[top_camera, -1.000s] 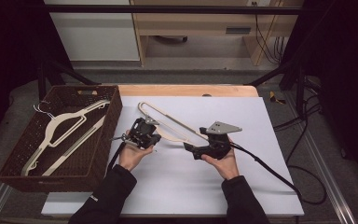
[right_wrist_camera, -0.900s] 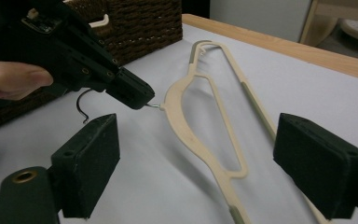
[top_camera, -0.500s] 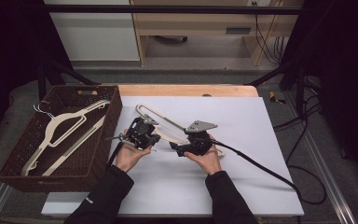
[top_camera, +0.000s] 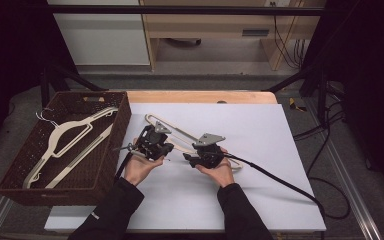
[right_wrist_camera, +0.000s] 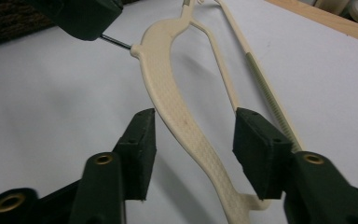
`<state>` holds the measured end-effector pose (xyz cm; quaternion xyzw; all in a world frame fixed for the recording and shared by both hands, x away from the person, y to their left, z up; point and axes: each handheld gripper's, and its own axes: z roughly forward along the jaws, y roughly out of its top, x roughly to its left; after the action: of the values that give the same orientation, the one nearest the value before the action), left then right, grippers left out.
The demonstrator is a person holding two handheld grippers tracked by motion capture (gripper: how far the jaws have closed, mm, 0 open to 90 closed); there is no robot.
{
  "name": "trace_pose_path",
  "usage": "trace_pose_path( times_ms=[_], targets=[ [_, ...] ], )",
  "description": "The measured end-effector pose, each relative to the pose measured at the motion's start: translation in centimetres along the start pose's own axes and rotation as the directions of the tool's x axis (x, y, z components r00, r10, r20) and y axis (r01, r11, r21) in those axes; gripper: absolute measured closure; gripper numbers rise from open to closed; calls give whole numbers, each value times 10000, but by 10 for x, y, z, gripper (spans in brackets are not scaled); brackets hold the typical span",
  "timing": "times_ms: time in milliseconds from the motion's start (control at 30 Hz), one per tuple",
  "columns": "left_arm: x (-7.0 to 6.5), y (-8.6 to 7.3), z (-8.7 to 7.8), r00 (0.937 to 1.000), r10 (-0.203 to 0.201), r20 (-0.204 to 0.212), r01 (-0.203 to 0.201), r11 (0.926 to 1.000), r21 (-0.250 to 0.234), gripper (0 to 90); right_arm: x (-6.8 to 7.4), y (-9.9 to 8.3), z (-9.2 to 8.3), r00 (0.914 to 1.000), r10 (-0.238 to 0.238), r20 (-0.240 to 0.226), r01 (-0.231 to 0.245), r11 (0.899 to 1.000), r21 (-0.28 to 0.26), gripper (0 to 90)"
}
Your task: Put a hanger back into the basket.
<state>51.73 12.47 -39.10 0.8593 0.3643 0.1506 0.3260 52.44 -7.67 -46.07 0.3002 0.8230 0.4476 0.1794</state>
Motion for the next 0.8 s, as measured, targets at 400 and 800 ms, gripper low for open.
trace_pose_path(
  times_ms=[400,800],
  targets=[
    [-2,2,-3,9999,-54,152,55,10000,-67,887,2,-2,-1,9962,-873,7,873,9959,243,671],
    [12,7,-42,9973,-513,520,639,9579,-2798,500,2,3,-13,9842,-1744,312,1747,9846,-60,750]
  ],
)
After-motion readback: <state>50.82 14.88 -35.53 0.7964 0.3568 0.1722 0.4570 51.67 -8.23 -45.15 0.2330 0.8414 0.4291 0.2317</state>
